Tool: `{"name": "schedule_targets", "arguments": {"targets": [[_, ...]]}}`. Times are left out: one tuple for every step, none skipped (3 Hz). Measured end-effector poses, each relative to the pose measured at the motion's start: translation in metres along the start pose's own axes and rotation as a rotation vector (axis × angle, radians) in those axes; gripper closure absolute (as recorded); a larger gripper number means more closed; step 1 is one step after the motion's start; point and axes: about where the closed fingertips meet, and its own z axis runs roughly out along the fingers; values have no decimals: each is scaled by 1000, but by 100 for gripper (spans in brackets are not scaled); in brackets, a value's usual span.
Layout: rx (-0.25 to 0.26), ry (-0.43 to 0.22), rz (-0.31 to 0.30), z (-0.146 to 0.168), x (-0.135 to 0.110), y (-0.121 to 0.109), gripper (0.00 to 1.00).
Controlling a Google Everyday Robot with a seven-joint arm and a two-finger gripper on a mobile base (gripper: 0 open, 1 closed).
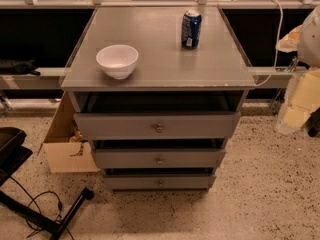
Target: Open middle drawer
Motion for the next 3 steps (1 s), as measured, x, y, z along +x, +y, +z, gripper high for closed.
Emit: {"name": "schedule_targets", "arguments": {"targets": [[8, -7, -9, 0, -4, 1, 0], [-23, -60, -8, 36, -5, 18, 0], [-71, -103, 11, 111, 4, 40, 0]]}}
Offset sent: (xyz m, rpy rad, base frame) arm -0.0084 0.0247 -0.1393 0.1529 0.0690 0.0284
